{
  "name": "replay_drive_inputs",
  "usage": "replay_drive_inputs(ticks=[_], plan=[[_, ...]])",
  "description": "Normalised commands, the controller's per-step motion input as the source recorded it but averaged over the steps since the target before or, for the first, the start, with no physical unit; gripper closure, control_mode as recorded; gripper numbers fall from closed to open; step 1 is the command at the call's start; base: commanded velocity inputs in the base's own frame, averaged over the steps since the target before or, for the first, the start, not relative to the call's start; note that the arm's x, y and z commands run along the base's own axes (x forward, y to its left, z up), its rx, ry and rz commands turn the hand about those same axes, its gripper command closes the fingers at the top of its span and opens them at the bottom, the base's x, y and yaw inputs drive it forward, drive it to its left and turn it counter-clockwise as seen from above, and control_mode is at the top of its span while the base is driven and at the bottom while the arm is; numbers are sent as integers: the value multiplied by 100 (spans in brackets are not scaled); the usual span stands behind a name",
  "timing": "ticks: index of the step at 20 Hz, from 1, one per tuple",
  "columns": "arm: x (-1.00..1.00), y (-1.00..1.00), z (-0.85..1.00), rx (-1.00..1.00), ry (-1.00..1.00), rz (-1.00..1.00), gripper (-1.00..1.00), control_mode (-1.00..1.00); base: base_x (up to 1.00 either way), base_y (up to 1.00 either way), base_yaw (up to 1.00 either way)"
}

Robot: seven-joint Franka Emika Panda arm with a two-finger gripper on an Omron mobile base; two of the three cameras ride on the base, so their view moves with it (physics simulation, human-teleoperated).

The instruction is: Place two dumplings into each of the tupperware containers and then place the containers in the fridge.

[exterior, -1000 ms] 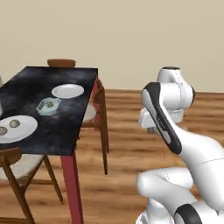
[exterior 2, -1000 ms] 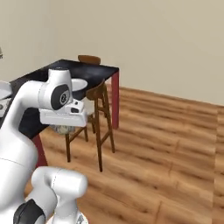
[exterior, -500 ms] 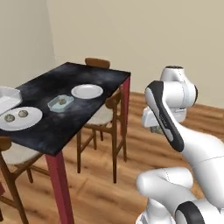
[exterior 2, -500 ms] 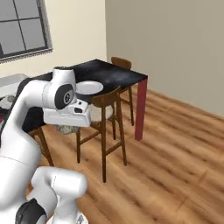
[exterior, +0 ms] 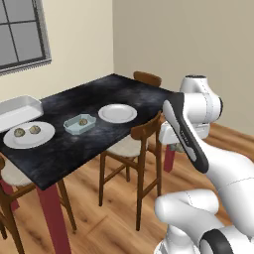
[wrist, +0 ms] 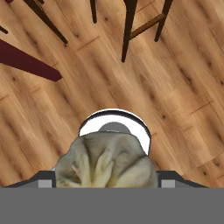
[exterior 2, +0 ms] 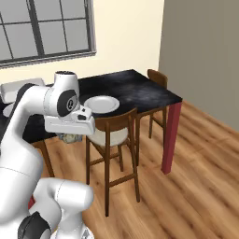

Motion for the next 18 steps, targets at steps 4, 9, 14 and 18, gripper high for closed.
replay_drive_inputs(ticks=[4, 9, 14, 18], plan=[[0, 0, 0, 0, 0, 0, 100, 100, 66, -9, 52], [0, 0, 0, 0, 0, 0, 100, 100, 42, 0, 51], [0, 0, 0, 0, 0, 0, 100, 100, 68, -29, 38], [0, 0, 0, 0, 0, 0, 100, 100, 83, -29, 27]])
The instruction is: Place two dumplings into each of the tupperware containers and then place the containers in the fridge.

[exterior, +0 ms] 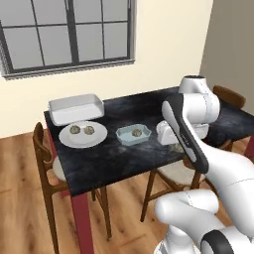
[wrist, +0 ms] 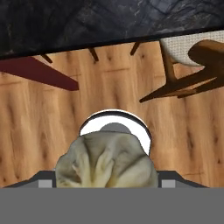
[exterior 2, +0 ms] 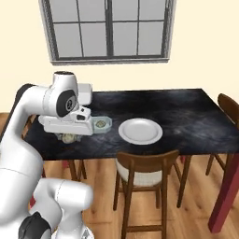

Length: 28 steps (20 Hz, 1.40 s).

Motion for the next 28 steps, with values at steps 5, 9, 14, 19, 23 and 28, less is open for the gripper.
replay_drive_inputs(ticks=[5, 9, 14, 19, 23, 28], plan=[[0, 0, 0, 0, 0, 0, 100, 100, 55, -8, 21], [0, 0, 0, 0, 0, 0, 100, 100, 10, -4, 10], [0, 0, 0, 0, 0, 0, 100, 100, 14, -25, 30], [0, 0, 0, 0, 0, 0, 100, 100, 31, -10, 16], [0, 0, 0, 0, 0, 0, 100, 100, 43, 4, 0], [0, 0, 0, 0, 0, 0, 100, 100, 1, 32, 0]])
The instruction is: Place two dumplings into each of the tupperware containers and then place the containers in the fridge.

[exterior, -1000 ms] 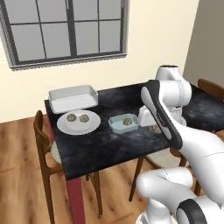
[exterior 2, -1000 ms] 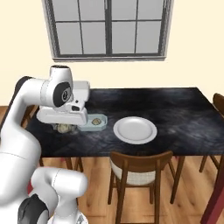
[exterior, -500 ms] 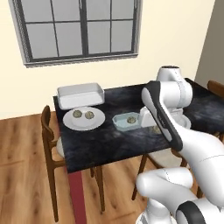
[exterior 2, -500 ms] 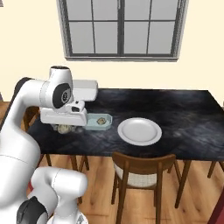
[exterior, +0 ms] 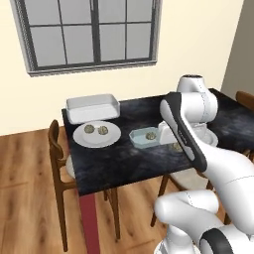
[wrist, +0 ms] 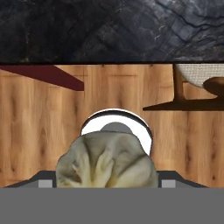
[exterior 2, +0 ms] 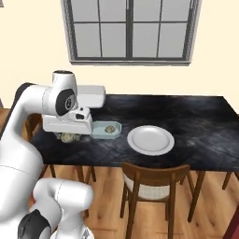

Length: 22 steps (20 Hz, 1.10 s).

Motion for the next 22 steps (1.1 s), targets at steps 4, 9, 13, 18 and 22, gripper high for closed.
replay_drive_inputs(ticks=[4, 9, 13, 18, 22], plan=[[0, 0, 0, 0, 0, 0, 100, 100, -2, 46, 1], [0, 0, 0, 0, 0, 0, 100, 100, -1, 23, 2], [0, 0, 0, 0, 0, 0, 100, 100, 40, 1, 0], [0, 0, 0, 0, 0, 0, 100, 100, 67, 4, 0], [0, 0, 0, 0, 0, 0, 100, 100, 12, 1, 0]])
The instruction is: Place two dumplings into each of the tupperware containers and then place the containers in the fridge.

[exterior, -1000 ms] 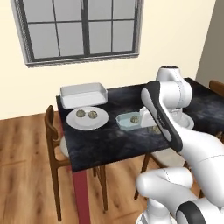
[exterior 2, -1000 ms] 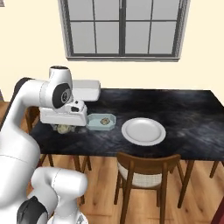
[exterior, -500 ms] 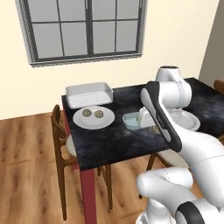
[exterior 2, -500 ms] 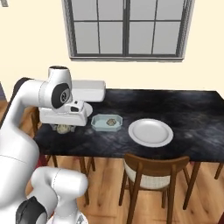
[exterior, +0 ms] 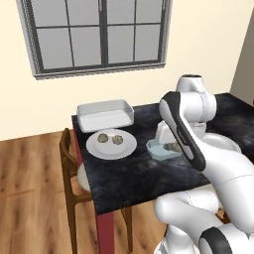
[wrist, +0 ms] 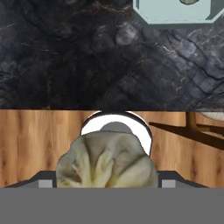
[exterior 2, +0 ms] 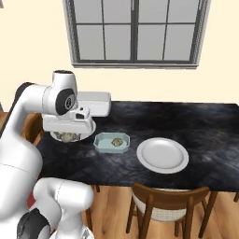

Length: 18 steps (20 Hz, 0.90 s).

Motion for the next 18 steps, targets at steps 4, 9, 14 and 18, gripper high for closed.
replay_drive_inputs(ticks=[4, 9, 14, 18], plan=[[-9, -1, 0, 0, 0, 0, 100, -100, 0, 0, 0], [-27, -8, 0, 0, 0, 0, 100, -100, 0, 0, 0], [77, -47, -4, 5, 1, 0, 100, -100, 0, 0, 0], [100, -40, -16, 9, 7, 0, 100, -100, 0, 0, 0]])
